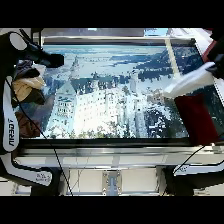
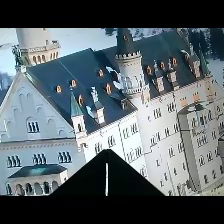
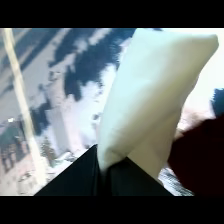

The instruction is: Fold the shirts.

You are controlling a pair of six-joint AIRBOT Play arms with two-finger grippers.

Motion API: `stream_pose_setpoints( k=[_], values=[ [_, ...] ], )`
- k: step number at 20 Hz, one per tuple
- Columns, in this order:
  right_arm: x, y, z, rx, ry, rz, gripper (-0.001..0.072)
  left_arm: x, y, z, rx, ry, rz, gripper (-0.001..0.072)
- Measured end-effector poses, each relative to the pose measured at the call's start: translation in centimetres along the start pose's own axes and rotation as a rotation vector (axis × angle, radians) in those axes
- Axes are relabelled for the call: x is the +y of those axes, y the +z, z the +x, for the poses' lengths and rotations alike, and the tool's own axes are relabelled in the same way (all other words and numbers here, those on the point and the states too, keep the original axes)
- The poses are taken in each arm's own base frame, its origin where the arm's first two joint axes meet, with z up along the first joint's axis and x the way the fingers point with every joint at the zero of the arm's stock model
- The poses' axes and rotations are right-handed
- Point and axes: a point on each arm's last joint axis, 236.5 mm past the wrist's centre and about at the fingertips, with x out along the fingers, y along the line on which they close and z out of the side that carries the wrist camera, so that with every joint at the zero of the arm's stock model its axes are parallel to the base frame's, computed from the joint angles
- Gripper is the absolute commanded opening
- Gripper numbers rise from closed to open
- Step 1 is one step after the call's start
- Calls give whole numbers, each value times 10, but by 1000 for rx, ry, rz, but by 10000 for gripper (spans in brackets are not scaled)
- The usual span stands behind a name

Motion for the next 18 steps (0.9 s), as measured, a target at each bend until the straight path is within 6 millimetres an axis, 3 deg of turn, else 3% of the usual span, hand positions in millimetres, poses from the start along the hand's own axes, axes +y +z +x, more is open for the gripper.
stream_pose_setpoints(
  k=[5,9,10,11,12,15,18],
  values=[
    [-130,-41,-76,106,-391,107,25,-11,2,0,-7,-42,-20,15],
    [-207,-102,-108,284,-652,197,29,-20,3,1,-8,-65,-28,14],
    [-219,-118,-109,335,-688,209,103,-22,3,1,-9,-70,-28,14],
    [-228,-134,-107,386,-706,217,342,-24,3,1,-9,-75,-29,14],
    [-234,-150,-102,433,-711,226,449,-25,3,1,-10,-79,-33,14],
    [-236,-182,-77,507,-652,252,448,-27,3,1,-9,-86,-38,14],
    [-209,-178,-54,464,-502,262,444,-28,2,1,-2,-91,-42,14]
  ],
)
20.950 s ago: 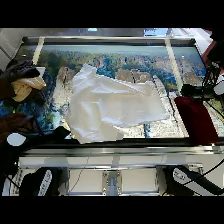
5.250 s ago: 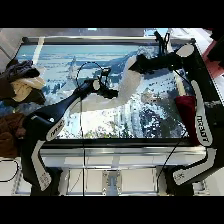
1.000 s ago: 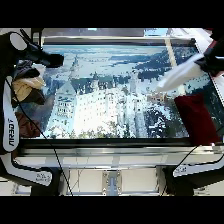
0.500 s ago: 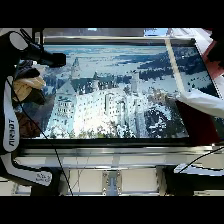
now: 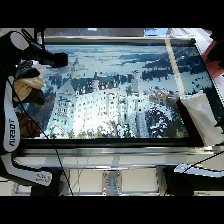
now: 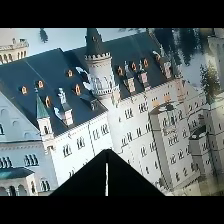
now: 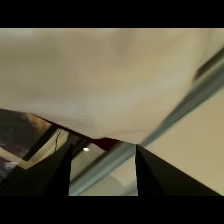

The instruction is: Fold the shirts.

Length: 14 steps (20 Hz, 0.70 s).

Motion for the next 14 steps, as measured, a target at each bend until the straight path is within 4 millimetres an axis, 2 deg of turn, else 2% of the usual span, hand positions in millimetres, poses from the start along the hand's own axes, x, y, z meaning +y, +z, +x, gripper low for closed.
stream_pose_setpoints(
  k=[2,4,6,8,10,14],
  values=[
    [51,9,-14,-78,191,-61,443,0,-1,0,3,-1,-4,14],
    [118,11,-39,-155,411,-180,443,-2,-1,0,4,-9,-16,14],
    [177,2,-59,-199,555,-324,442,-8,-1,0,3,-32,-31,14],
    [225,-14,-64,-215,608,-467,443,-15,-2,0,9,-62,-44,14],
    [262,-32,-59,-229,594,-602,443,-20,-7,-1,33,-82,-52,15],
    [319,-70,-42,-258,520,-842,443,-25,-20,-2,86,-104,-55,14]
  ],
)
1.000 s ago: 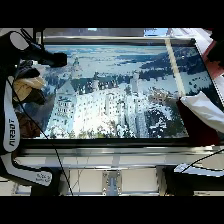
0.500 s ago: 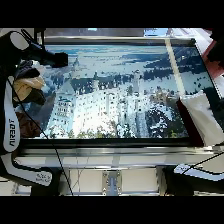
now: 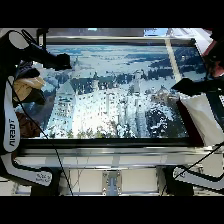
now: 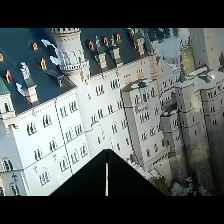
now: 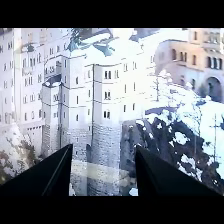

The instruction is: Fold the shirts.

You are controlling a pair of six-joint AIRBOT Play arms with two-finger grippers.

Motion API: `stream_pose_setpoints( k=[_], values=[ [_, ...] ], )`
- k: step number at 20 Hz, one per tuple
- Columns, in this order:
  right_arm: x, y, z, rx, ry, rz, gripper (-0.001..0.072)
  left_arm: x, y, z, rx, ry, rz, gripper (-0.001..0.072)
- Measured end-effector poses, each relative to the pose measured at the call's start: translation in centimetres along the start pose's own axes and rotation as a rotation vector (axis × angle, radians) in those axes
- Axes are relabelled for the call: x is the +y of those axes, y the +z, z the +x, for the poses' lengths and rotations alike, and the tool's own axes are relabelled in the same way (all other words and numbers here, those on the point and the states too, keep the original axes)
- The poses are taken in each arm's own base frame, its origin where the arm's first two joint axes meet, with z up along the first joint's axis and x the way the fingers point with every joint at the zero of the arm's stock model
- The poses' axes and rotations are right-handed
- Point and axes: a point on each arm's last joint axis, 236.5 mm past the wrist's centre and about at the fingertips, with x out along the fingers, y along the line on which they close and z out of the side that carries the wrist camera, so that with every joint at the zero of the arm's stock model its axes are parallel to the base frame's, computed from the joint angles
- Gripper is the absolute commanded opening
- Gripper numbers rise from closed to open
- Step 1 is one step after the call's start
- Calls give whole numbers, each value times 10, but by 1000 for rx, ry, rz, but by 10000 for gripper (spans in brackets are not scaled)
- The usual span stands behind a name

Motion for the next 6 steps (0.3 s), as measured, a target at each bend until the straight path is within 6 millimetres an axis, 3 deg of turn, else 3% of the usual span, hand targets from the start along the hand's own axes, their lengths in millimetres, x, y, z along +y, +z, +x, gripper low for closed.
stream_pose_setpoints(
  k=[6],
  values=[
    [76,-10,40,49,34,-228,443,-2,-8,0,34,-11,1,14]
  ],
)
